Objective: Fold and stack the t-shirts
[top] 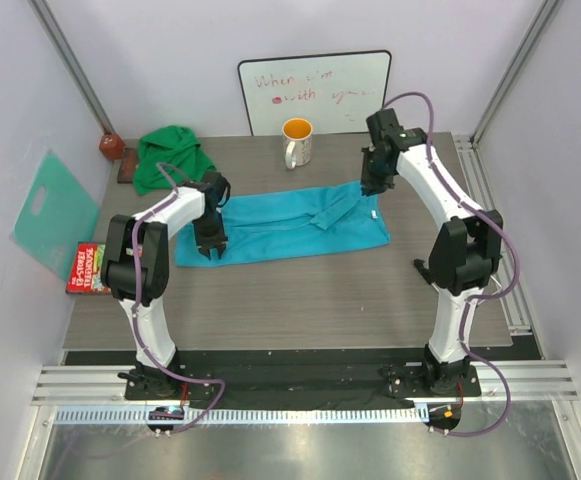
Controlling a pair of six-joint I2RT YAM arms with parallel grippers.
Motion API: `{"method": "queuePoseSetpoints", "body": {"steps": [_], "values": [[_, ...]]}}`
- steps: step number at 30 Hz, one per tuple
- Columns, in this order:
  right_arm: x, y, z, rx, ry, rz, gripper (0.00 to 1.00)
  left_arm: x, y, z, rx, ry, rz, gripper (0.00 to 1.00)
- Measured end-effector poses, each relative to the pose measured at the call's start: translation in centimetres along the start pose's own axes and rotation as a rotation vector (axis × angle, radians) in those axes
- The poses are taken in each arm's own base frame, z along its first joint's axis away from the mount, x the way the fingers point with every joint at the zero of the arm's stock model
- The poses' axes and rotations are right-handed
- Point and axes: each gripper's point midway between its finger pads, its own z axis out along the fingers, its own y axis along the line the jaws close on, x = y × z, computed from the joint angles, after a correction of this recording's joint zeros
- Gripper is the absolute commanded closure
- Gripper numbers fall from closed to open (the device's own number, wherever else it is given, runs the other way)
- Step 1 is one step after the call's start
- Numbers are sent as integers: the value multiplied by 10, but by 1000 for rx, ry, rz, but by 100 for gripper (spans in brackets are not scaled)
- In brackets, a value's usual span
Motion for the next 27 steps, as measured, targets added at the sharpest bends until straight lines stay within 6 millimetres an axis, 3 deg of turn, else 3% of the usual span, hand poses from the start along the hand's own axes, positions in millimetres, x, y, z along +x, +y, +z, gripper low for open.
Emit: {"method": "queuePoseSetpoints", "body": {"steps": [2, 6, 12, 27], "values": [[7, 17, 6, -26, 19, -28, 84, 1, 0, 1, 2, 5, 0, 71], [41, 44, 37, -56, 124, -75, 84, 2, -1, 2, 4, 9, 0, 72], [68, 48, 72, -41, 227, -94, 85, 12, 3, 7, -6, 36, 3, 73], [67, 60, 95, -42, 242, -94, 86, 15, 3, 10, -4, 42, 4, 75]]}}
